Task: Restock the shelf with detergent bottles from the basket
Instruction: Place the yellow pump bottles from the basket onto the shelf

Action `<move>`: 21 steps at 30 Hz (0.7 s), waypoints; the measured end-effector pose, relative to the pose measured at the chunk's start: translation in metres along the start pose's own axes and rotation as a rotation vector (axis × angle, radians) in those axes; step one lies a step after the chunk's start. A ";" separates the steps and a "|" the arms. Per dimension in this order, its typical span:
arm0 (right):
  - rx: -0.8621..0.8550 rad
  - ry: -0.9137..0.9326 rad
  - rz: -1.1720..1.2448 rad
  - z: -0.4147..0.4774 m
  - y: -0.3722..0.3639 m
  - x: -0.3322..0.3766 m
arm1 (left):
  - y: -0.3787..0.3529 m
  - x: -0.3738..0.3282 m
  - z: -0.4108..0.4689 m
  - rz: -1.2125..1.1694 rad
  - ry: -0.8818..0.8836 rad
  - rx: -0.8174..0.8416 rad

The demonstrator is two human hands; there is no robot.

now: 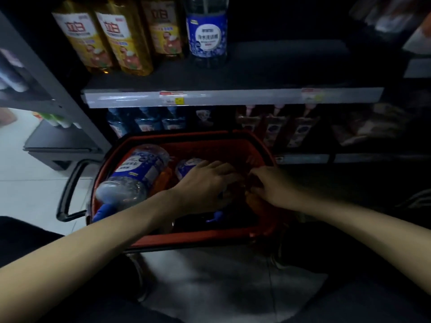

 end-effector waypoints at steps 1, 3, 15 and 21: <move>-0.008 0.033 -0.016 -0.003 0.000 -0.001 | -0.006 -0.008 0.009 0.005 -0.025 0.029; -0.059 0.107 -0.056 -0.008 0.002 -0.004 | -0.016 -0.022 0.024 0.003 -0.060 0.099; -0.139 0.210 -0.332 -0.025 -0.009 -0.036 | -0.058 -0.087 0.050 0.417 -0.339 0.202; -0.177 0.226 -0.243 -0.030 -0.007 -0.036 | -0.052 -0.074 0.050 0.274 -0.229 0.177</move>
Point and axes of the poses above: each hand's wrist, its own z-axis towards the middle knuckle, its own y-axis out of the back of the hand, x = y × z, the point moved 9 cm from there along z, towards the middle knuckle, and after that the axes turned 9 degrees about y, right-handed, at the moved point
